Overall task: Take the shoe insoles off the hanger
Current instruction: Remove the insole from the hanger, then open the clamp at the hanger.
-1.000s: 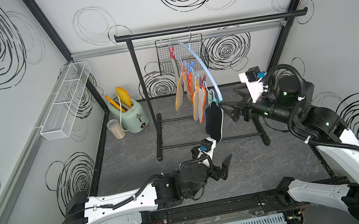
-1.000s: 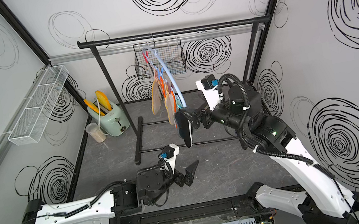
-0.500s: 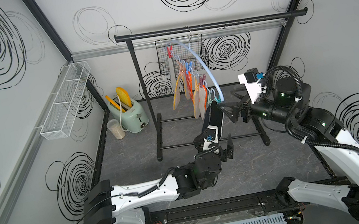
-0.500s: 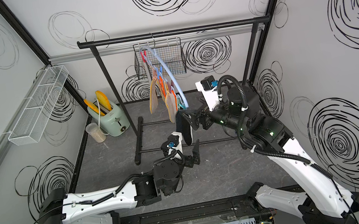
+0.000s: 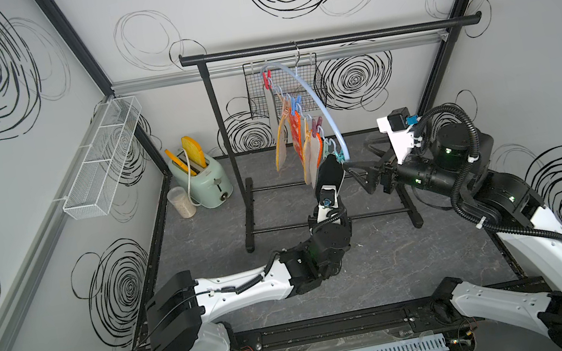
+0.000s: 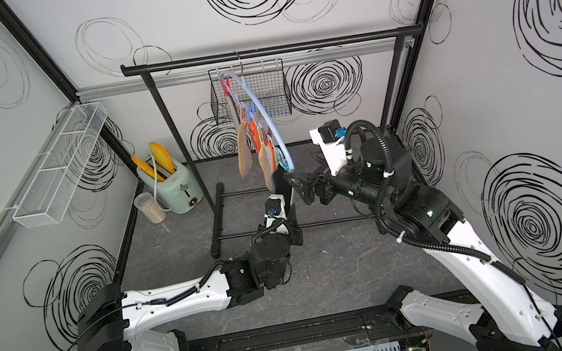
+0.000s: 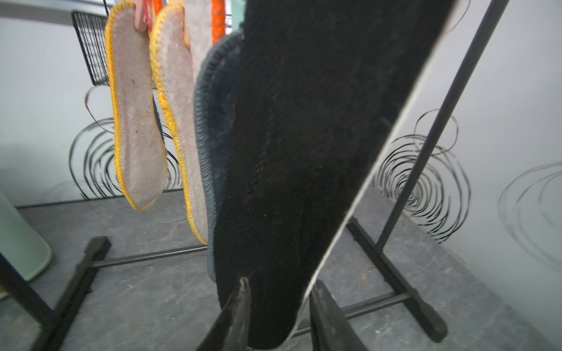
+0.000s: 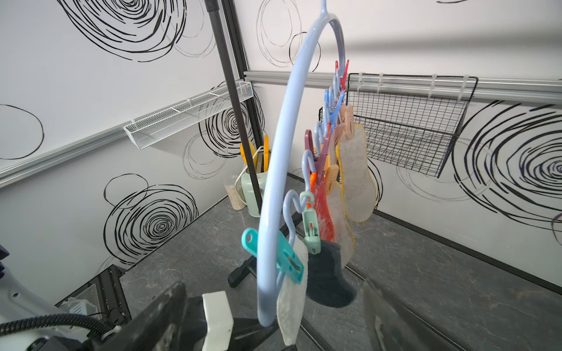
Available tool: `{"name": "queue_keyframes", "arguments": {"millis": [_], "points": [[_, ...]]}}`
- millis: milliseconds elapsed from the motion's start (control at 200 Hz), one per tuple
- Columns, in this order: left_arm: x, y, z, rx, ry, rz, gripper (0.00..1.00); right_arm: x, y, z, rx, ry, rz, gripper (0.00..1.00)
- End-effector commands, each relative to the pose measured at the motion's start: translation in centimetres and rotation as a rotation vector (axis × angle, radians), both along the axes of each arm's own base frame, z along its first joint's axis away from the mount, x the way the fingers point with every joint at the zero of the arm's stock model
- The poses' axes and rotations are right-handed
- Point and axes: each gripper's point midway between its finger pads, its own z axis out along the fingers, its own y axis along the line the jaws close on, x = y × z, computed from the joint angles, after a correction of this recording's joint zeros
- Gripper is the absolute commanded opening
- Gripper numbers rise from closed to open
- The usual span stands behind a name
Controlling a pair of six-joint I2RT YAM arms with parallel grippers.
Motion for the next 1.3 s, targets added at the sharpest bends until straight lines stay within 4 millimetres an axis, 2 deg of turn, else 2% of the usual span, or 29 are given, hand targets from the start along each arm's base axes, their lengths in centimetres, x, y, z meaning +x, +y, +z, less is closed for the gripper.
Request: {"name": "queue_keyframes", "arguments": {"millis": [0,155,265,390,655,845,1045,1130,1296], "points": [[0.0,1.3,1.6,-0.056,-0.016,0.016,0.27,-0.5,-0.3,1.1,0.026,-0.043,0.010,0.92],[-0.6,2.5,2.5,-0.013,-0.014,-0.016,0.12,-1.6,-0.9,2.3,0.040,-0.106,0.032,0.94],[-0.7,3.7,3.0,0.042,-0.001,-0.036,0.12,-1.7,-1.9,2.8,0.038,-0.141,-0.003,0.95],[-0.6,5.5,3.2,0.111,0.010,-0.030,0.05,-1.4,-2.6,2.6,0.037,-0.154,-0.035,0.95],[-0.4,8.4,3.8,0.314,-0.012,0.014,0.05,-0.3,-3.3,1.1,0.015,-0.159,-0.090,0.96],[-0.8,10.2,5.0,0.363,-0.032,0.031,0.05,0.2,-2.9,-0.1,0.028,-0.123,-0.071,0.96],[-2.6,10.2,6.5,0.358,0.018,-0.133,0.05,1.1,-2.7,-1.1,0.035,-0.094,-0.074,0.96],[-3.1,10.8,6.3,0.377,0.050,-0.147,0.05,1.3,-2.6,-1.4,0.036,-0.085,-0.071,0.96],[-4.0,10.8,5.7,0.403,0.099,-0.218,0.05,1.7,-2.4,-1.8,0.036,-0.073,-0.066,0.96]]}}
